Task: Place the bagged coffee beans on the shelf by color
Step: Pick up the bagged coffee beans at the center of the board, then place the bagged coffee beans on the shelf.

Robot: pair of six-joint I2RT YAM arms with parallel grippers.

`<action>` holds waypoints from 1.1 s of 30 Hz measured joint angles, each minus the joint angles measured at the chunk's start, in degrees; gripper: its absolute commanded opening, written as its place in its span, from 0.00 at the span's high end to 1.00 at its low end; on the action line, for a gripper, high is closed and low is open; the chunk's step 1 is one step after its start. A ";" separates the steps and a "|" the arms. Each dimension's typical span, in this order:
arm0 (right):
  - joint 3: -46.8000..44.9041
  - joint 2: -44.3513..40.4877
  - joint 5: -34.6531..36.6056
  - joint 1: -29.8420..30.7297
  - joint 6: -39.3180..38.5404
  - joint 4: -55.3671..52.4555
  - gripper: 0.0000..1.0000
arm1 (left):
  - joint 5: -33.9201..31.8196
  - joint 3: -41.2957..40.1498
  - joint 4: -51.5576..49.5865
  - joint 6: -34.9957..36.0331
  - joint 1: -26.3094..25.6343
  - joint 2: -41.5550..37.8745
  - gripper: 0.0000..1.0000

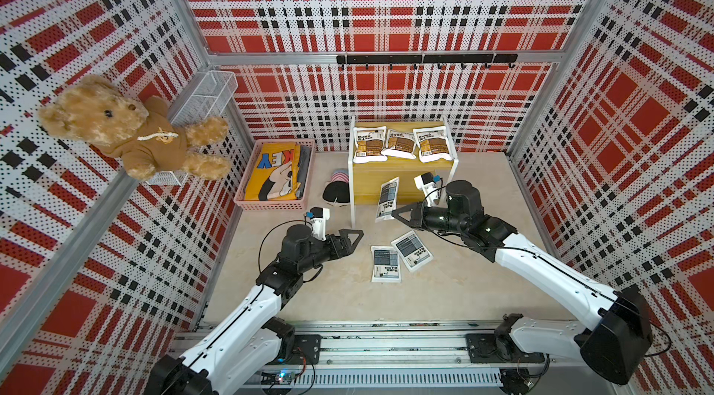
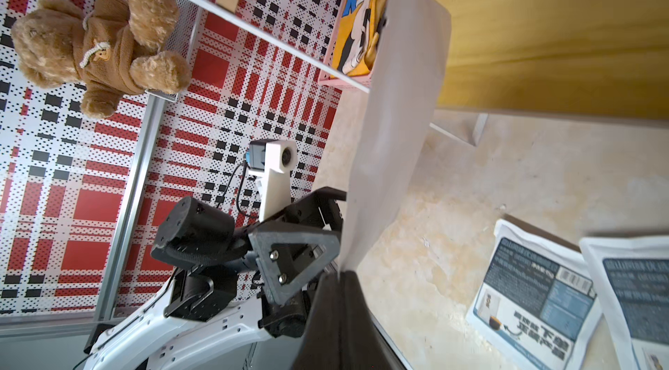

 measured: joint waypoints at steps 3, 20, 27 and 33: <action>1.05 3.08 0.74 0.04 -0.42 1.62 1.00 | 0.13 0.00 -0.04 0.04 0.50 -1.03 0.03; 1.36 10.69 8.52 0.04 0.07 3.41 1.00 | 0.22 0.00 -3.08 1.68 1.14 -4.33 0.01; 1.88 10.75 12.57 0.04 1.05 1.86 1.00 | 0.22 0.00 -3.13 1.79 1.14 -4.33 0.01; 4.39 12.85 13.70 0.04 1.33 0.81 1.00 | 0.22 0.00 -3.15 1.79 1.14 -4.46 0.01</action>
